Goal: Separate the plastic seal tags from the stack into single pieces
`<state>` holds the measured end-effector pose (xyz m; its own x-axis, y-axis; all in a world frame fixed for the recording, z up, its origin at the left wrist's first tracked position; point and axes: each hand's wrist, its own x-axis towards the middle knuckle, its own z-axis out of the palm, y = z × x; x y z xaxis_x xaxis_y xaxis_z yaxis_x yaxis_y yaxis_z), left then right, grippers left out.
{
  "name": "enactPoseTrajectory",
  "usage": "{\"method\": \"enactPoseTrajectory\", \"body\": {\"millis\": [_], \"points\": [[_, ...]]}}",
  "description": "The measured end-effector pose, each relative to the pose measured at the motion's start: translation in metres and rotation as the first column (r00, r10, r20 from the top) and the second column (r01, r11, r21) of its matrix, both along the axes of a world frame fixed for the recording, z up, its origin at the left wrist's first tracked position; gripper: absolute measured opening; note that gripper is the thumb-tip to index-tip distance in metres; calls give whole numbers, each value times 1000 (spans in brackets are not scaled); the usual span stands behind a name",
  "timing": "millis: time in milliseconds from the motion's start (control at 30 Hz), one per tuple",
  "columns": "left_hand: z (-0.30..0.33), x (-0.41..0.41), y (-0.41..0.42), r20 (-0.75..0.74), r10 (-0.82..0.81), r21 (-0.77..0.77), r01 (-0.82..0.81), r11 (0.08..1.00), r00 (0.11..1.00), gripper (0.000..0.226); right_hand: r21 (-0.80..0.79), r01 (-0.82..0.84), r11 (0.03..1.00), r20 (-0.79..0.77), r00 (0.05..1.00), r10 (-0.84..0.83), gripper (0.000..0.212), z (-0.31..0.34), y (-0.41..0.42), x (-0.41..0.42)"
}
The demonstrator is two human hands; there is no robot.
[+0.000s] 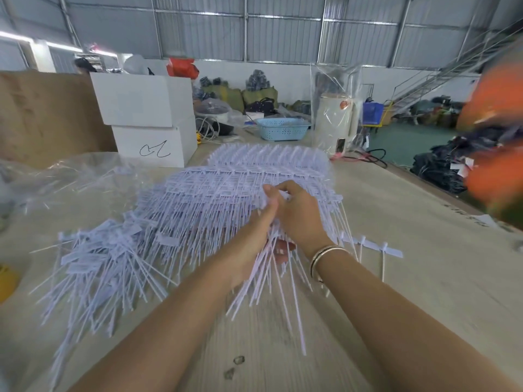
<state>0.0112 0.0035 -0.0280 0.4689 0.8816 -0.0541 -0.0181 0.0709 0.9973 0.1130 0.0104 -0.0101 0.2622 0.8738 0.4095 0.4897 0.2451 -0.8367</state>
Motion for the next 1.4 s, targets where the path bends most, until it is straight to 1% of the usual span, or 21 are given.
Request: {"method": "enactPoseTrajectory", "body": {"millis": [67,100,133,200,267,300,367,500,567,633,700,767,833,867,967,1033,1133,1167,1233,1267,1400], "points": [[-6,-6,0,-13,-70,21,71,997,997,119,7,43,999,49,998,-44,31,2,3,-3],[-8,-10,2,11,-93,41,93,995,996,111,9,49,999,74,996,-50,34,2,4,-5],[-8,-11,2,46,-111,49,109,993,993,94,11,37,999,70,997,-37,37,1,5,-7],[-8,-15,2,95,-117,39,114,993,989,62,-9,-19,1000,-38,999,18,41,0,3,-10],[-7,-18,0,145,-121,38,117,992,982,46,-65,-109,992,-214,972,93,43,1,-3,-13],[-6,-19,-1,159,-128,63,119,991,979,42,-86,-153,984,-267,956,126,47,0,-6,-12],[-5,-18,-5,153,-118,99,103,990,981,38,-103,-223,969,-312,932,181,52,-2,-11,-8],[-5,-14,-11,74,-72,97,65,993,995,32,-141,-323,936,-416,877,241,48,-3,-21,-3],[-7,-12,-14,100,-97,81,89,993,990,27,-133,-354,926,-499,831,247,45,-3,-24,-3],[-8,-12,-14,126,-85,70,77,995,988,18,-96,-370,924,-602,761,242,48,-1,-27,-7],[-9,-12,-14,131,-38,69,29,997,991,11,-56,-375,925,-672,699,242,50,1,-28,-12],[-8,-11,-13,155,38,39,-44,998,987,15,-34,-401,915,-693,669,268,44,3,-29,-15],[-3,-13,-9,202,133,-20,-132,991,970,15,-40,-421,906,-655,696,294,35,4,-31,-17],[-1,-15,-6,227,177,-40,-172,984,958,14,-49,-422,905,-626,719,302,35,4,-33,-17],[3,-23,2,326,282,-67,-276,959,902,14,-90,-407,909,-494,811,314,54,-2,-42,-19],[3,-28,4,355,355,-92,-346,934,864,14,-209,-374,903,-362,888,284,61,-6,-51,-21],[2,-28,7,285,422,-44,-428,903,861,38,-391,-372,842,-264,922,285,54,-13,-61,-28],[1,-28,7,252,427,-7,-440,898,868,42,-415,-385,825,-253,919,302,44,-15,-63,-32],[-1,-27,6,209,438,91,-463,882,874,38,-405,-408,818,-227,912,343,21,-16,-64,-40],[-2,-28,5,192,441,125,-467,875,877,35,-396,-409,822,-201,912,358,19,-16,-63,-42],[-3,-31,7,153,429,183,-452,873,890,31,-411,-347,843,-36,930,365,28,-8,-59,-50]]}}
